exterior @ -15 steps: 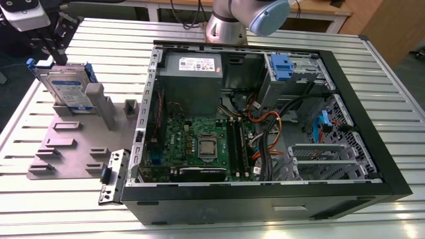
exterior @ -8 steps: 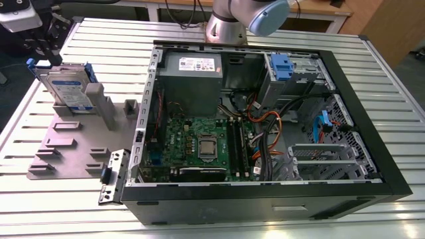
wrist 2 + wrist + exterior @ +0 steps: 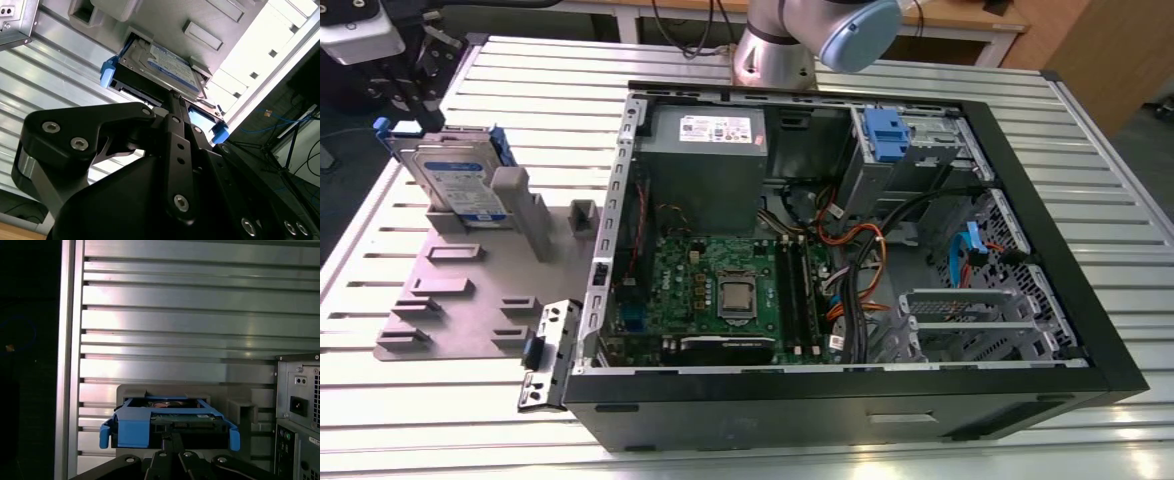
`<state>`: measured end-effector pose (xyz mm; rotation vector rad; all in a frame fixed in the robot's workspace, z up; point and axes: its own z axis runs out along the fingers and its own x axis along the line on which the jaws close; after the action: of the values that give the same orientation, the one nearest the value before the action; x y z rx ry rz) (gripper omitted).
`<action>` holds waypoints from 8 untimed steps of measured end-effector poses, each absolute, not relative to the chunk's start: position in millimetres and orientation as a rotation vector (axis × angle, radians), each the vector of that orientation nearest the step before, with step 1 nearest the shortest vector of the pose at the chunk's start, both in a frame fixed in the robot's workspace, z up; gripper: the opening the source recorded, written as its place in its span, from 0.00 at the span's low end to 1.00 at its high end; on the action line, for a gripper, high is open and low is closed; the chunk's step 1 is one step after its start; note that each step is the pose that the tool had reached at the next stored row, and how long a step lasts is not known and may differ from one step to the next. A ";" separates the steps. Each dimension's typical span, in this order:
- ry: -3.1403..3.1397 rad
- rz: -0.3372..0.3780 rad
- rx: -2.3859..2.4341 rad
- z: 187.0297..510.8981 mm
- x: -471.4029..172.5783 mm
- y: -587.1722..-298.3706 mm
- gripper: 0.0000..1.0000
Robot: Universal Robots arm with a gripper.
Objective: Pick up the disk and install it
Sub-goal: 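Pick up the disk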
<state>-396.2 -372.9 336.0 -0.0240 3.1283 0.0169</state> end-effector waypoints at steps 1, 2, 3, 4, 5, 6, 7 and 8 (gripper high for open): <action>3.128 0.017 -0.024 336.0 -396.2 -372.9 0.11; 3.128 0.017 -0.024 335.9 -396.2 -372.9 0.11; 3.128 0.017 -0.024 335.9 -396.2 -372.9 0.11; 3.128 0.017 -0.024 335.9 -396.2 -372.9 0.11; 3.128 0.017 -0.024 336.0 -396.2 -372.9 0.11; 3.128 0.017 -0.027 336.0 -396.2 -372.9 0.11; 3.128 0.017 -0.033 336.0 -396.2 -372.8 0.11; 3.128 0.017 -0.042 335.9 -396.2 -372.8 0.11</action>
<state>-396.2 -372.8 335.9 -0.0425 3.1281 0.0169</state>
